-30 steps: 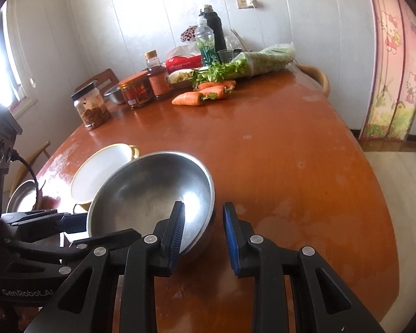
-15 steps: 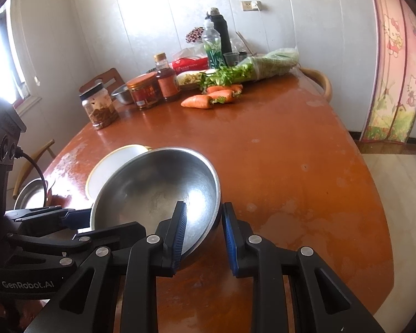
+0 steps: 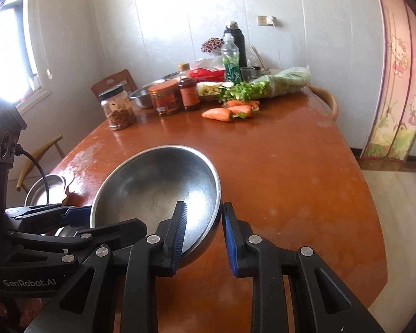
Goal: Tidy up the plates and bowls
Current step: 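Lift the steel bowl and carry it over the steel basin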
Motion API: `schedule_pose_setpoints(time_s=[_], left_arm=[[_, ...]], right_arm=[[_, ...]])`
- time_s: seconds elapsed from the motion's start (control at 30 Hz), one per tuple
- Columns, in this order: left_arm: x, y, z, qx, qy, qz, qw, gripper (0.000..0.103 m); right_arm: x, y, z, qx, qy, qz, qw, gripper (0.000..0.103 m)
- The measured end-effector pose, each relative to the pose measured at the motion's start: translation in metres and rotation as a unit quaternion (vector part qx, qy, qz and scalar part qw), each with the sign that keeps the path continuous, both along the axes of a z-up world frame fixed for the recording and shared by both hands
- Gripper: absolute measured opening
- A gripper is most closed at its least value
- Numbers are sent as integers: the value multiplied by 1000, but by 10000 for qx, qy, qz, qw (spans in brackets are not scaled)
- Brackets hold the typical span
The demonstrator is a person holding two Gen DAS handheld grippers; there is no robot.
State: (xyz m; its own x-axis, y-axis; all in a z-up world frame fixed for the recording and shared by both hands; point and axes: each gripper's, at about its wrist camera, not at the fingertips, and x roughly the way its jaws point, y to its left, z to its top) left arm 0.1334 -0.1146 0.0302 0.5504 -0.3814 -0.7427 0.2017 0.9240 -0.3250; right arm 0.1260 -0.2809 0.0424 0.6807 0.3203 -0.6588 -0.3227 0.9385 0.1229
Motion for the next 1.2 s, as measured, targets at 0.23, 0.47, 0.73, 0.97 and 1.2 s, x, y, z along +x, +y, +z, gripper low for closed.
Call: schedule_pose_setpoints(time_s=[0.23,0.47,0.73,0.97,1.2], left_arm=[[-20,28,11,9,-175,184,9997,57],[-40,62,16,-17,-242,364,9990,57],[-62,95,12,36,-259,514,9983,57],[-77,111,8,41,-235,606,9979,57],[-82,116,12,26,-325,620,9975,57]], right_arm=[[-15,27,12,-33,-114,209,9997,28],[-27,61,18,-49,-176,420,9989,28],[-45,97,14,-19,-212,637,9977,28],[-54,116,8,-62,-139,787,9968,28],[-61,122,14,-131,-236,851,9960,28]])
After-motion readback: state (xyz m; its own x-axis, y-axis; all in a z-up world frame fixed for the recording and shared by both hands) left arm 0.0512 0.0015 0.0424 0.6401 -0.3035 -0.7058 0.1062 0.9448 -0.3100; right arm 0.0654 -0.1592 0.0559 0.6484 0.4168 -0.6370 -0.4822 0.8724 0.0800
